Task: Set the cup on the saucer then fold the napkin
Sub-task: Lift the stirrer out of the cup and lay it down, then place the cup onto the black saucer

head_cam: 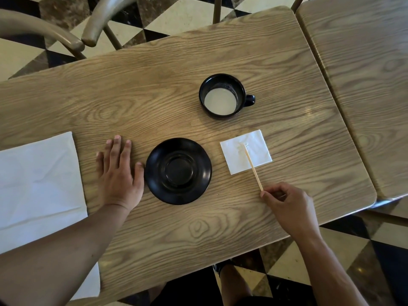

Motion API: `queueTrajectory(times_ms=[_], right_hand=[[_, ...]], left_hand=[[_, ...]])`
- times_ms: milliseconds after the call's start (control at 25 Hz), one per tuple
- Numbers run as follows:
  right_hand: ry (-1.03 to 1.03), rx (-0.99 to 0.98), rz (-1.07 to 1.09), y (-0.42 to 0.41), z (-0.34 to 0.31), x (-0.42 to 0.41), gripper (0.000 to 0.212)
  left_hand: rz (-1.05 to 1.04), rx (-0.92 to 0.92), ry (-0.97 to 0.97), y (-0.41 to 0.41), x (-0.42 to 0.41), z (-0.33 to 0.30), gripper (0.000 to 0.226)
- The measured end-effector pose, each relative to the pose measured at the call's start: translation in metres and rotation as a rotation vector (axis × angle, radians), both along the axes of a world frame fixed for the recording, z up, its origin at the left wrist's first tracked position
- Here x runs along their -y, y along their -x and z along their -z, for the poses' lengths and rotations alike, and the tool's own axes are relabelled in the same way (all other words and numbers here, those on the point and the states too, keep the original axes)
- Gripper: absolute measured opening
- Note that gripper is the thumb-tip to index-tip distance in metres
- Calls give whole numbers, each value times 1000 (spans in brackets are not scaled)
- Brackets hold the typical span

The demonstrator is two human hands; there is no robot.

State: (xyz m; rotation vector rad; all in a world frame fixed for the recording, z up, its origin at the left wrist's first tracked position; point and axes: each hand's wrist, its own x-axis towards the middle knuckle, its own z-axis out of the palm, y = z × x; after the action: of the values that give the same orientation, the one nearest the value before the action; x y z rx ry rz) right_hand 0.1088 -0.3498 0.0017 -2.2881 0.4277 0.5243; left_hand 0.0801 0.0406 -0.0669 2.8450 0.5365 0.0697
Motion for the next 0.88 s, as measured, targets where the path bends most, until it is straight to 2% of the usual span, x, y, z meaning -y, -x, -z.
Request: queueTrajectory(times_ms=[280, 480, 880], right_hand=[[17, 91, -8, -1, 1, -2, 14], [66, 200, -85, -6, 4, -12, 6], [99, 202, -75, -10, 7, -20, 8]], left_hand=[[1, 11, -2, 2, 1, 0, 66], [-1, 21, 2, 1, -1, 3, 65], [1, 16, -2, 1, -1, 4, 65]])
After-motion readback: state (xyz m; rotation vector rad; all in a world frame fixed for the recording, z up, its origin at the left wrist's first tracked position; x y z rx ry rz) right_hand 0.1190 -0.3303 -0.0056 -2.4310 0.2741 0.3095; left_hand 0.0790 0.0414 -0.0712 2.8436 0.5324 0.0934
